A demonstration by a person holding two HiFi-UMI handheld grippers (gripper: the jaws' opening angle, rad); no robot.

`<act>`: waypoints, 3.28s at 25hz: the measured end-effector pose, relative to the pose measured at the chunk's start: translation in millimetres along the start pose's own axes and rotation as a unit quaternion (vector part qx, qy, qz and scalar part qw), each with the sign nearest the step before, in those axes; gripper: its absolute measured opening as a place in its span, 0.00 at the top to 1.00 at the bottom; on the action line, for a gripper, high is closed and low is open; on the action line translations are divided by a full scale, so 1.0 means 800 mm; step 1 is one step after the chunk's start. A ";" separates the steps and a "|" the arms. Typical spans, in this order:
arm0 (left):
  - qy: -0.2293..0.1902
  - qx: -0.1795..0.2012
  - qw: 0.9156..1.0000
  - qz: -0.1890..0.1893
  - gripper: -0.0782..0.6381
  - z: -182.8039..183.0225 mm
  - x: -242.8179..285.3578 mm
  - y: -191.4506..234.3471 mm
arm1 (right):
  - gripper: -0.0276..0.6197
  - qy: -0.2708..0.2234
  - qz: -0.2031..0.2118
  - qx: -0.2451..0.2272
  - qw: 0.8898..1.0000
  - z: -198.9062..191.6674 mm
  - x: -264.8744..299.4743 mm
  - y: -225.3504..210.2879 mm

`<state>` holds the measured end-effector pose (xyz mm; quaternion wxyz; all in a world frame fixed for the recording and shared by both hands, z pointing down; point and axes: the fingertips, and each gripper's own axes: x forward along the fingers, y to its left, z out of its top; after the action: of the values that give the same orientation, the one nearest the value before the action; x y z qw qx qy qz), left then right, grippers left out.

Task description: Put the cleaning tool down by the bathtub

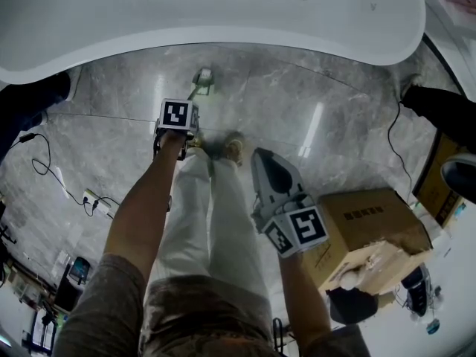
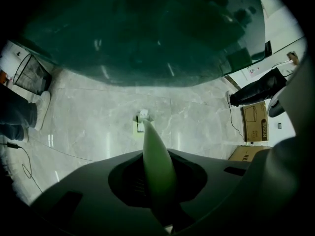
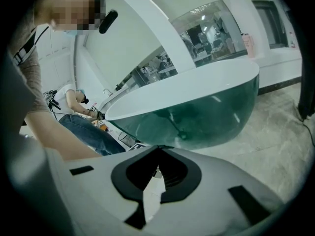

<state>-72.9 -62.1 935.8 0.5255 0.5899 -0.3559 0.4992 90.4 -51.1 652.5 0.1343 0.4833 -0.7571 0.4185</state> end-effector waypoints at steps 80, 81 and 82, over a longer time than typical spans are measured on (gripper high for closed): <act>-0.516 0.264 0.802 -0.144 0.89 -0.053 -0.876 -0.254 | 0.96 -0.183 0.180 -0.198 0.946 0.316 -0.326 0.373; -0.519 0.265 0.799 -0.146 0.89 -0.054 -0.880 -0.256 | 0.96 -0.184 0.186 -0.202 0.944 0.315 -0.327 0.376; -0.524 0.266 0.795 -0.147 0.89 -0.055 -0.882 -0.257 | 0.96 -0.184 0.192 -0.207 0.942 0.314 -0.328 0.378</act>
<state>-63.5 -53.2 199.3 0.1476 0.9231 -0.3391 0.1054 15.6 -25.6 186.3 0.0072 0.3591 -0.9167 0.1748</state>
